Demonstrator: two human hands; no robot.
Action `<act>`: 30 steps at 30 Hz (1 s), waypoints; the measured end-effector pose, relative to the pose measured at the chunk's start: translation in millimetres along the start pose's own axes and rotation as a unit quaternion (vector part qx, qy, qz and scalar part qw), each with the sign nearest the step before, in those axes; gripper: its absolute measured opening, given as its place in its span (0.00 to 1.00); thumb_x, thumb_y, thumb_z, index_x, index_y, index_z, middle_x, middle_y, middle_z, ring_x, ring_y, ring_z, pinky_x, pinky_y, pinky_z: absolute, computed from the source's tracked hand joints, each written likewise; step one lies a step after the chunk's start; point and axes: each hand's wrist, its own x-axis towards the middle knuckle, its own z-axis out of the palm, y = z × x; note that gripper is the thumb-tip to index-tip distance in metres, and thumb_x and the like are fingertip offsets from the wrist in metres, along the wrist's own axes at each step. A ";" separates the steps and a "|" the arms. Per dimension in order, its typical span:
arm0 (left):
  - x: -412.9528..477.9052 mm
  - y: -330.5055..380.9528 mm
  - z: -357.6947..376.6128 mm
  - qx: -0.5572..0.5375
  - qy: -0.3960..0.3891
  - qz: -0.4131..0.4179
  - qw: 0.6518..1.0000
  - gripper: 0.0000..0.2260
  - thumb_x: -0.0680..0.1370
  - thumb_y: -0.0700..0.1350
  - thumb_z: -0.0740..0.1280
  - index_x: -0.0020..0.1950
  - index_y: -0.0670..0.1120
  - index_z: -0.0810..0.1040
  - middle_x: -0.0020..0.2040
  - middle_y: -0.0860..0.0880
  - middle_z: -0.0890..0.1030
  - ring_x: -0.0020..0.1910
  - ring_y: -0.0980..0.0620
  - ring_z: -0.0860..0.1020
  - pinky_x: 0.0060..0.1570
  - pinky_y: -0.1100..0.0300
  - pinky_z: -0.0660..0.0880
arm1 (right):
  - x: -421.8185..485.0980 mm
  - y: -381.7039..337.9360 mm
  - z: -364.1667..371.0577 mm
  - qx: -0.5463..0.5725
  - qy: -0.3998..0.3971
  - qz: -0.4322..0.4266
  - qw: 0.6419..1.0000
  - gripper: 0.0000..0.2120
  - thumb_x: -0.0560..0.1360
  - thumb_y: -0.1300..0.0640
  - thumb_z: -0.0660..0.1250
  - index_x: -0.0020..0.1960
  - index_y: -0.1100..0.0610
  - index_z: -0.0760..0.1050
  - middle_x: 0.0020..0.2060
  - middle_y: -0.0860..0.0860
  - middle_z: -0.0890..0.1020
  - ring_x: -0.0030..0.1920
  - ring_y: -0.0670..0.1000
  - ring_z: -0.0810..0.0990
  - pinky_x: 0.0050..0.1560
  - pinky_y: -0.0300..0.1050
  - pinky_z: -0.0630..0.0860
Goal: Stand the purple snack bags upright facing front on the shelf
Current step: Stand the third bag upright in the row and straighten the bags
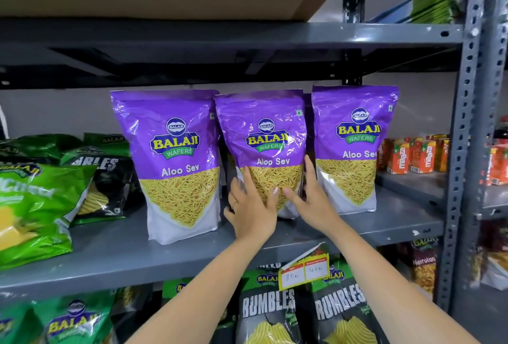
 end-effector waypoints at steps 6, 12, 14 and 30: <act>-30.7 -23.1 -38.0 -0.030 0.088 0.149 0.984 0.24 0.75 0.60 0.61 0.69 0.53 0.65 0.68 0.49 0.63 0.69 0.48 0.62 0.67 0.45 0.64 | -20.4 -6.5 2.8 -0.009 0.181 0.004 0.983 0.28 0.73 0.46 0.67 0.71 0.50 0.64 0.62 0.48 0.74 0.58 0.53 0.77 0.57 0.60 0.76; -6.8 -68.9 -105.7 -0.117 0.276 0.069 0.951 0.31 0.70 0.59 0.61 0.70 0.46 0.65 0.71 0.43 0.64 0.70 0.46 0.60 0.67 0.52 0.57 | -14.7 -78.9 40.3 0.063 0.139 -0.046 0.987 0.16 0.70 0.49 0.65 0.57 0.49 0.73 0.40 0.48 0.81 0.36 0.50 0.80 0.43 0.56 0.78; 11.1 -87.7 -115.8 -0.107 0.262 0.020 0.959 0.38 0.68 0.63 0.59 0.74 0.44 0.62 0.73 0.38 0.62 0.73 0.41 0.59 0.70 0.47 0.57 | -8.3 -90.3 68.7 0.031 0.058 -0.047 0.997 0.22 0.70 0.47 0.67 0.62 0.51 0.71 0.45 0.49 0.80 0.41 0.51 0.81 0.48 0.54 0.78; 36.9 -147.6 -121.4 -0.226 0.012 0.026 0.974 0.47 0.66 0.64 0.69 0.73 0.67 0.39 0.74 0.45 0.63 0.70 0.47 0.68 0.70 0.43 0.66 | -1.7 -79.8 153.6 0.110 -0.115 0.025 0.987 0.55 0.63 0.42 0.73 0.77 0.40 0.39 0.74 0.46 0.65 0.73 0.46 0.64 0.72 0.52 0.64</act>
